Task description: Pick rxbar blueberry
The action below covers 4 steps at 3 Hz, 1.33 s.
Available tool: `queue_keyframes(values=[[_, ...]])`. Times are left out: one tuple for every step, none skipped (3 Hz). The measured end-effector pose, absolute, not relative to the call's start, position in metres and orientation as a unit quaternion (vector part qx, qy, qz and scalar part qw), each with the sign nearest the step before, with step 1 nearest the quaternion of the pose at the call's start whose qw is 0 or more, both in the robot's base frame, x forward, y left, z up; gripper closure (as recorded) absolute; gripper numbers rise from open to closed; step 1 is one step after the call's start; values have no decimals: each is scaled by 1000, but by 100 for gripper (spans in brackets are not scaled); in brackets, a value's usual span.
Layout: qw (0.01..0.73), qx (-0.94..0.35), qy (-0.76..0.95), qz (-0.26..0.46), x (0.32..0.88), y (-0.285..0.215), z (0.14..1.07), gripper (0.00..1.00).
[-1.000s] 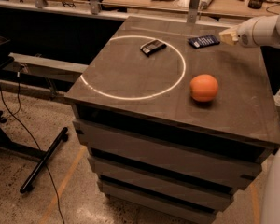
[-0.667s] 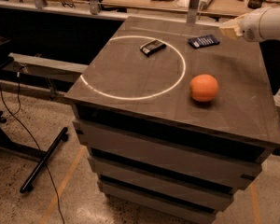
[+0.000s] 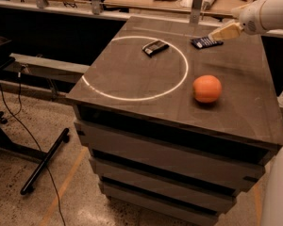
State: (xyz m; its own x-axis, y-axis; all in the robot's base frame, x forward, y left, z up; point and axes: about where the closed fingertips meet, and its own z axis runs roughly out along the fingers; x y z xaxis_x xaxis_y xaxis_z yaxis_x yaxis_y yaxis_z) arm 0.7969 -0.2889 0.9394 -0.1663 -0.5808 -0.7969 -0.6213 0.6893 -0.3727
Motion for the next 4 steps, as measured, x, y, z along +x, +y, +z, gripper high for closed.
queue_keyframes(values=[[510, -391, 766, 20, 797, -290, 941, 0], [516, -372, 771, 13, 810, -292, 936, 0], [535, -314, 784, 3, 839, -286, 920, 0], [555, -262, 790, -13, 858, -284, 906, 0]])
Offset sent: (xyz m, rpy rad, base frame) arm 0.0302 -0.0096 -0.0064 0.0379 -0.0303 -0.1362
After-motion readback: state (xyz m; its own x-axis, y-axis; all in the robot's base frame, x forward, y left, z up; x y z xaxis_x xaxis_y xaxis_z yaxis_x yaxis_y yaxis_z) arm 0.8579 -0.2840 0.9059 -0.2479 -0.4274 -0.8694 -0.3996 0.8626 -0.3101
